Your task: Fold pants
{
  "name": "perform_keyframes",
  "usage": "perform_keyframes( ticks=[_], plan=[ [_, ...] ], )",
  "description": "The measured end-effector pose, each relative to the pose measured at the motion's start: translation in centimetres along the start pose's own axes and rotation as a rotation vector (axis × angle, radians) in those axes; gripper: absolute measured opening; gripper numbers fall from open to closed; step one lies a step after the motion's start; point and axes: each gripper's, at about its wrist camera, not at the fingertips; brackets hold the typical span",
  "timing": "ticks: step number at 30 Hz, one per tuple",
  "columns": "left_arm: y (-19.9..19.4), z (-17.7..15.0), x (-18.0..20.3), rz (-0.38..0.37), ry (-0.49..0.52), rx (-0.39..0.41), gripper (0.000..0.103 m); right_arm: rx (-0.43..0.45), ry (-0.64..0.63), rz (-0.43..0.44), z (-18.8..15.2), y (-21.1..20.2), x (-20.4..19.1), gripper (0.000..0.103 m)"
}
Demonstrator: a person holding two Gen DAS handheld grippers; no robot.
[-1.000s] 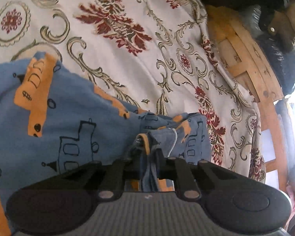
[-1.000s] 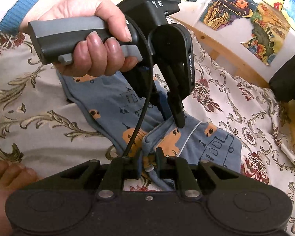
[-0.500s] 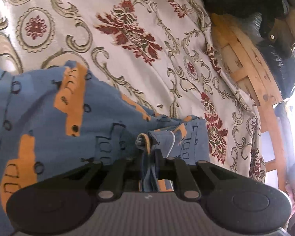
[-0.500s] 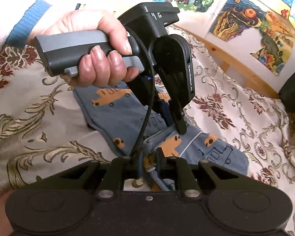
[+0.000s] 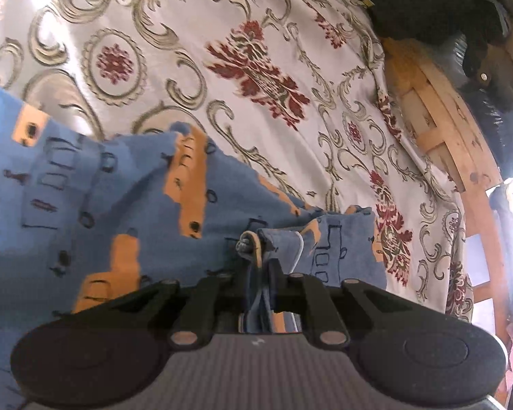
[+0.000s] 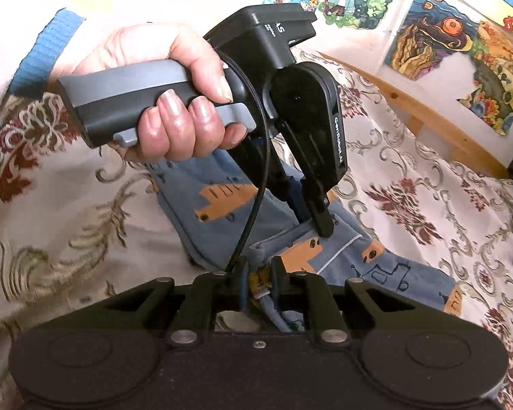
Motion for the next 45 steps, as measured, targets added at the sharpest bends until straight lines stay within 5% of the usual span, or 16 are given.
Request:
perform_keyframes(
  ticks=[15,18,19,22,25,27,30,33,34,38,41,43,45],
  plan=[
    [-2.6,-0.2,-2.9,0.088,-0.006,0.046,0.011,-0.018,0.007,0.08,1.2,3.0,-2.3,0.014],
    [-2.6,-0.4,-2.6,0.104,0.031,0.054,0.015,-0.023,0.0,0.099,1.0,3.1,-2.2,0.02],
    [-2.9,-0.5,-2.3,0.106,0.044,0.061,0.018,-0.016,-0.001,0.107,1.0,2.7,-1.9,0.031],
    [-4.2,-0.9,-1.0,0.136,0.098,0.118,0.045,0.001,-0.013,0.12,1.1,0.3,0.2,0.063],
    [-5.7,-1.5,0.7,0.167,0.183,0.189,0.064,0.019,-0.075,0.062,0.5,-2.1,3.5,0.082],
    [-6.2,-2.3,2.1,0.154,0.236,0.228,0.081,0.002,-0.127,-0.007,-0.6,-2.4,6.0,0.085],
    [-6.0,-3.7,4.0,0.128,0.308,0.276,0.085,-0.038,-0.161,-0.131,-2.4,-1.1,9.9,0.079],
    [-4.5,-4.8,5.2,0.085,0.327,0.294,0.079,-0.017,-0.13,-0.24,-3.4,1.1,12.5,0.042],
    [-3.7,-5.0,5.3,0.078,0.33,0.29,0.076,-0.004,-0.118,-0.251,-3.6,1.8,13.1,0.03],
    [-1.0,-5.3,4.6,0.116,0.332,0.275,0.063,0.013,-0.138,-0.177,-4.4,5.2,13.0,0.017],
    [-0.3,-5.7,2.8,0.149,0.315,0.266,0.049,-0.043,-0.133,-0.198,-6.0,7.4,13.6,0.016],
    [-0.9,-6.0,1.7,0.127,0.293,0.278,0.043,-0.035,-0.064,-0.197,-6.3,7.3,14.9,0.032],
    [-1.7,-6.2,1.2,0.123,0.256,0.283,0.043,-0.022,-0.033,-0.232,-5.7,6.5,15.5,0.034]
  ],
)
Point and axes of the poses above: each gripper's, at about its wrist camera, not at the fingertips, and y roughly the way its jaws point, x to its right, z to its top, and after that the axes turned 4 degrees about x, right-handed
